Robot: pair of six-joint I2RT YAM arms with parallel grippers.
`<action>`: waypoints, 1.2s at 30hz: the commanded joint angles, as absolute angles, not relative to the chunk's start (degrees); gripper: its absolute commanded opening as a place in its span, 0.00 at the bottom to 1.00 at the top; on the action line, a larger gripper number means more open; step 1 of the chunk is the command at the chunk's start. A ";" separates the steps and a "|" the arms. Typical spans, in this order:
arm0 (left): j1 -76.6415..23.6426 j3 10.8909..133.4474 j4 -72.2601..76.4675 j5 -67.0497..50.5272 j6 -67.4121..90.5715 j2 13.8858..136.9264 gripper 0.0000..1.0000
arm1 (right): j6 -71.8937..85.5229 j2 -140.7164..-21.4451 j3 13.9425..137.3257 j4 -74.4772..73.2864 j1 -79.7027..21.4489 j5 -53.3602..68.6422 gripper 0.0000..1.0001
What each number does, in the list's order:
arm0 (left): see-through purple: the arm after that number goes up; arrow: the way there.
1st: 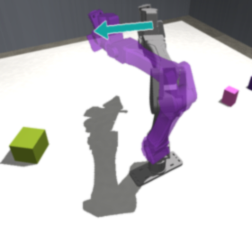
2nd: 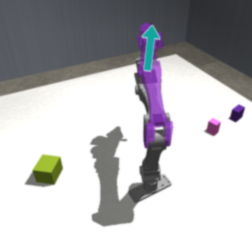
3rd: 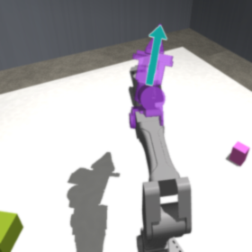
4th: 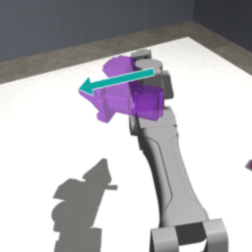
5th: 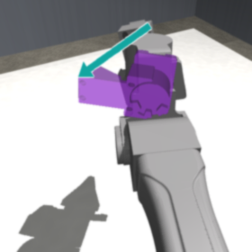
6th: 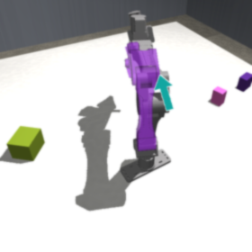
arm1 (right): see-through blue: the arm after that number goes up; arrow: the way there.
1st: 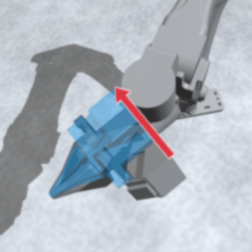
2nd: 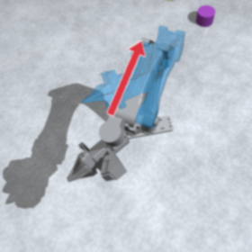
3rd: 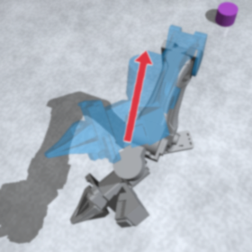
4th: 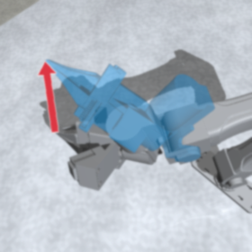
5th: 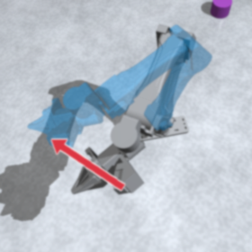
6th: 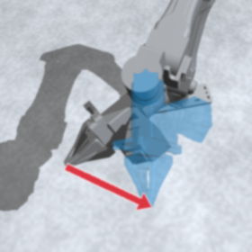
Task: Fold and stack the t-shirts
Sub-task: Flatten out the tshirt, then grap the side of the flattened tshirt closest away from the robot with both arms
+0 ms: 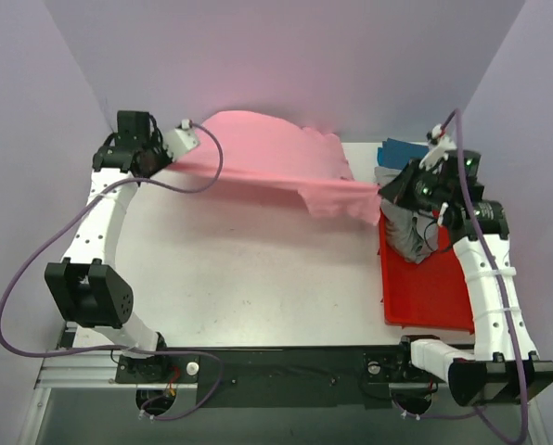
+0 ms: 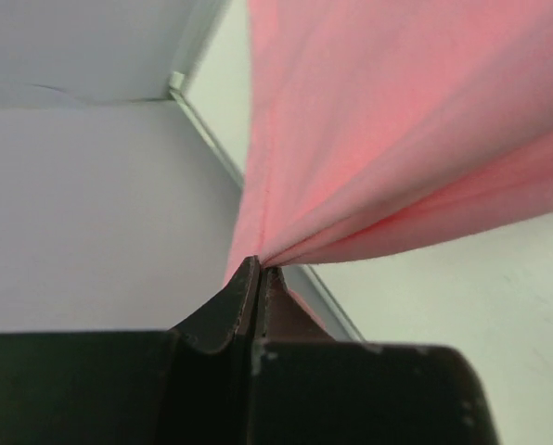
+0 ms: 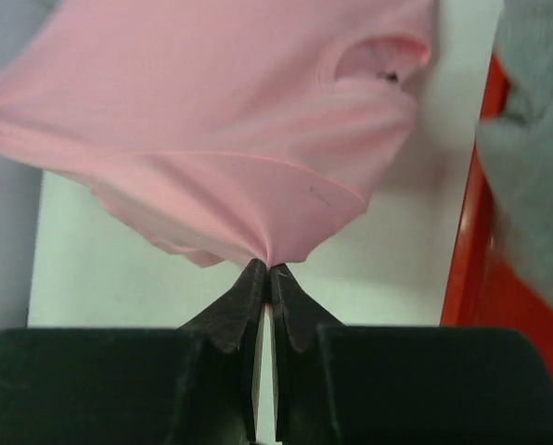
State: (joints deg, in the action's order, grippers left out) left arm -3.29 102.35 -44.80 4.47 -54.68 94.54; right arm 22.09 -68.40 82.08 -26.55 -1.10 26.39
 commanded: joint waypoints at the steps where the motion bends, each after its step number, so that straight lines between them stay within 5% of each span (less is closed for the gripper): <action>1: -2.90 87.31 -51.15 2.64 -57.21 89.48 0.00 | 18.37 -62.15 65.33 -34.35 -3.33 26.64 0.00; 8: -2.64 60.77 -47.03 1.58 -60.46 89.82 0.00 | 25.48 -61.26 42.57 -29.28 -12.82 28.31 0.00; 14: -2.29 48.00 -48.77 0.97 -67.84 87.81 0.00 | 24.44 -64.86 37.62 -31.02 -14.50 30.50 0.00; 18: -2.29 46.76 -56.22 -0.52 -69.69 85.79 0.31 | 24.08 -63.90 37.18 -33.83 -15.12 30.85 0.00; 19: -2.29 47.02 -57.82 -1.57 -69.87 85.69 0.54 | 24.00 -63.90 37.26 -34.27 -15.38 30.76 0.00; 20: -2.29 47.20 -60.18 -1.93 -70.13 85.43 0.63 | 23.91 -63.55 37.35 -35.23 -15.38 30.07 0.00; 22: -2.29 47.55 -63.52 -2.11 -70.66 84.99 0.73 | 23.64 -63.11 37.53 -36.12 -15.38 29.45 0.00; 29: -2.55 51.94 -73.81 -6.49 -73.04 83.58 0.76 | 23.56 -63.37 38.76 -36.38 -15.29 28.57 0.00; 36: -6.59 50.37 -71.73 -8.26 -69.35 81.91 0.69 | 23.64 -62.14 38.67 -36.30 -15.38 28.04 0.00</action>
State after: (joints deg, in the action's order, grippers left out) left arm -4.60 50.74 -70.74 -5.15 -70.63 84.03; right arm 23.94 -63.81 37.28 -33.74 -15.09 29.08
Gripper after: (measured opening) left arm 0.701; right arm 0.005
